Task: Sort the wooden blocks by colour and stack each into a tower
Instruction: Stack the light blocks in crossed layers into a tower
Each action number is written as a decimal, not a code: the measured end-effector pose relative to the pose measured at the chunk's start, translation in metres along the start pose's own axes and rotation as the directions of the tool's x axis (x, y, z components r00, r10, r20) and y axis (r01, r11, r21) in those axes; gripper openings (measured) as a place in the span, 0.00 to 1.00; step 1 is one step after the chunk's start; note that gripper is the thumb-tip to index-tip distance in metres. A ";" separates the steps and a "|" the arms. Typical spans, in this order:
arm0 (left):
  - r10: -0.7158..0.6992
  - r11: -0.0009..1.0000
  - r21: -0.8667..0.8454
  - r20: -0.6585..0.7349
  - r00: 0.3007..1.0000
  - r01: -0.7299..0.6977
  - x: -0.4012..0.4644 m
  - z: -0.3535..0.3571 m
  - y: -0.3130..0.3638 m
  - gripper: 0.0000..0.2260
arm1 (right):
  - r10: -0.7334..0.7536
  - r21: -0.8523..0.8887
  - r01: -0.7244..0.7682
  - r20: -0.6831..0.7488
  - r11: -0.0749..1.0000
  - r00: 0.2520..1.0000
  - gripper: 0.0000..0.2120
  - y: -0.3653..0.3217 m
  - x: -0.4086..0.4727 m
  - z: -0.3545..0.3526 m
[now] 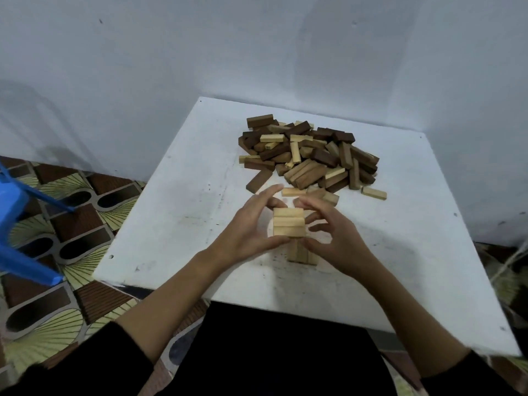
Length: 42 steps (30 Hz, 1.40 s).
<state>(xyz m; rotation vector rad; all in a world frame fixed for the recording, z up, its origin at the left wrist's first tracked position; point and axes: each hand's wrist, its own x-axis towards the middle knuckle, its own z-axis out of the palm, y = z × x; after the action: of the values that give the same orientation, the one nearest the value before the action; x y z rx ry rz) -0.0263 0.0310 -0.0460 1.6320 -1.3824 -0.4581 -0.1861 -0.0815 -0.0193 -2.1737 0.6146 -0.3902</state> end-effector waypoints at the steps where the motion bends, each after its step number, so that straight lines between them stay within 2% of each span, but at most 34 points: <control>1: -0.003 1.000 -0.007 0.023 1.000 0.003 0.001 0.005 0.002 0.37 | 0.011 -0.027 -0.011 -0.003 1.000 1.000 0.30 0.004 -0.005 -0.002; 6: -0.069 0.995 -0.058 0.132 0.989 0.078 0.001 0.025 0.001 0.37 | 0.115 -0.070 -0.115 -0.002 0.991 0.993 0.29 0.026 -0.020 -0.003; 11: -0.109 0.992 -0.044 0.177 0.978 0.119 0.001 0.034 -0.003 0.39 | 0.115 -0.072 -0.115 -0.003 0.991 0.993 0.30 0.037 -0.027 -0.001; 24: -0.114 0.992 -0.032 0.219 0.969 0.123 -0.005 0.037 -0.011 0.45 | 0.070 -0.122 -0.066 0.026 0.990 0.997 0.39 0.050 -0.028 0.002; 30: -0.092 0.996 0.017 0.238 0.967 0.091 -0.003 0.037 -0.012 0.45 | 0.019 -0.185 -0.009 0.051 0.983 0.999 0.38 0.050 -0.022 0.004; 42: -0.104 0.994 0.034 0.224 0.969 0.099 0.003 0.039 -0.013 0.45 | 0.028 -0.160 -0.020 0.044 0.987 0.999 0.35 0.048 -0.017 0.005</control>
<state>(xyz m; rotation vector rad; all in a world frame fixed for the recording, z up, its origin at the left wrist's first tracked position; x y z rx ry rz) -0.0475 0.0119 -0.0756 1.7160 -1.4771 -0.7092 -0.2123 -0.0946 -0.0614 -2.3186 0.6651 -0.2853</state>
